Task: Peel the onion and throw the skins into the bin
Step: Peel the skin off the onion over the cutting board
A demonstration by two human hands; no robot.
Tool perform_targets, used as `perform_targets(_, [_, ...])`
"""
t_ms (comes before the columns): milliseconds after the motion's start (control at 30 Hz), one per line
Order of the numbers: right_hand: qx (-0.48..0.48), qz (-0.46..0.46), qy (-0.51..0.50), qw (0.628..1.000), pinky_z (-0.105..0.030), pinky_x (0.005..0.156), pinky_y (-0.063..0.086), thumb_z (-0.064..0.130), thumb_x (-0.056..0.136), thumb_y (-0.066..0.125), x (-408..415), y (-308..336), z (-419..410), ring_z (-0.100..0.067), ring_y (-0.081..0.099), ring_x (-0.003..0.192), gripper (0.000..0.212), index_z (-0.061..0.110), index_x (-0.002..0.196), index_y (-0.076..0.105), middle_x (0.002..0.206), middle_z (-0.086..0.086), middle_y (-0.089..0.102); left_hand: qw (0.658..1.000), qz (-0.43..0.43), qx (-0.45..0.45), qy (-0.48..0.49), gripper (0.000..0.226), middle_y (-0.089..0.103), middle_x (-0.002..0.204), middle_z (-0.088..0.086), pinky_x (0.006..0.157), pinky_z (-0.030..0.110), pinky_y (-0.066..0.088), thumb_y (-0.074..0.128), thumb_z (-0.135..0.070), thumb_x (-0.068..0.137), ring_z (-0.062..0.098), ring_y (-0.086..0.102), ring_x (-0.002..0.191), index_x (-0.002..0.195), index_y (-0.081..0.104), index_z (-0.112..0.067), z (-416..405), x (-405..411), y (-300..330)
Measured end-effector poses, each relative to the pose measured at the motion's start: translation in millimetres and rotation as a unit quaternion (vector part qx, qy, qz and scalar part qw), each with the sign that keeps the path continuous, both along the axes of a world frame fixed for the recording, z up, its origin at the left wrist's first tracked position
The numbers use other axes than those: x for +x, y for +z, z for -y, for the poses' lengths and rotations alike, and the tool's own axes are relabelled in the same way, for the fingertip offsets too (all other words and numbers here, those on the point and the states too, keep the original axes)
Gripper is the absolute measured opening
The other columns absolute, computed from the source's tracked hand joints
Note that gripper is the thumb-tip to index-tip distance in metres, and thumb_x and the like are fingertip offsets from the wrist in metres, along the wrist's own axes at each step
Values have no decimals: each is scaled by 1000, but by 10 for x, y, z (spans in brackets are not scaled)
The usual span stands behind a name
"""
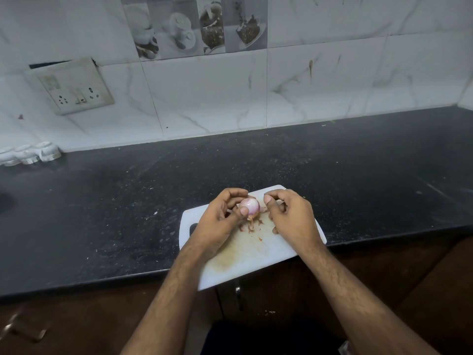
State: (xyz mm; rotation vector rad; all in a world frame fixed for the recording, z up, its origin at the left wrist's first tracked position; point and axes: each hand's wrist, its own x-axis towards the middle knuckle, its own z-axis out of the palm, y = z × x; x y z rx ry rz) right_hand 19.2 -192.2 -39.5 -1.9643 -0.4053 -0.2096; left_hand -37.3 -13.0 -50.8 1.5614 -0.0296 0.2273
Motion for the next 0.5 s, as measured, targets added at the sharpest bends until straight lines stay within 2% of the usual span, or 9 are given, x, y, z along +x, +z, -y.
perform_targets(100, [-23, -5, 29, 999, -23, 58, 55, 29, 96, 68, -3, 1, 3, 2, 65, 64, 12, 25, 86, 72, 67, 21, 69, 999, 9, 31, 13, 40, 73, 122, -2, 90, 33, 56, 75, -27, 93, 13, 68, 109, 133, 67, -24, -2, -3, 2])
perform_targets(200, [-44, -8, 54, 998, -9, 61, 45, 32, 96, 69, -1, 3, -1, 5, 65, 65, 10, 26, 89, 71, 72, 13, 73, 999, 12, 50, 15, 41, 73, 121, -4, 85, 31, 57, 75, -34, 95, 9, 68, 99, 134, 68, -28, 0, -5, 8])
perform_targets(267, [-37, -19, 71, 997, -10, 65, 49, 32, 95, 70, 6, 2, 1, 6, 68, 70, 6, 27, 93, 73, 77, 12, 75, 998, 7, 56, 19, 41, 73, 124, 2, 87, 33, 58, 75, -40, 95, 16, 70, 105, 135, 68, -32, -2, -1, -1])
perform_targets(367, [-32, -26, 79, 996, -20, 72, 58, 31, 95, 71, 9, -4, 11, 1, 72, 74, 7, 29, 99, 76, 80, 12, 77, 996, -1, 82, 30, 41, 69, 128, 2, 94, 46, 60, 75, -51, 91, 28, 69, 114, 130, 70, -40, -11, 21, -38])
perform_targets(433, [-24, -30, 80, 996, -23, 68, 59, 29, 95, 70, 1, -1, 24, -1, 73, 74, 8, 28, 100, 77, 79, 11, 77, 995, -2, 97, 30, 45, 69, 126, 2, 95, 53, 60, 76, -58, 87, 31, 69, 111, 128, 71, -41, -24, 38, -64])
perform_targets(500, [-16, -33, 80, 996, -21, 62, 56, 26, 96, 70, -7, 3, 37, -2, 73, 71, 10, 28, 99, 79, 76, 11, 77, 993, -3, 111, 30, 50, 69, 124, 2, 94, 52, 60, 78, -63, 82, 31, 70, 106, 127, 71, -41, -36, 48, -74])
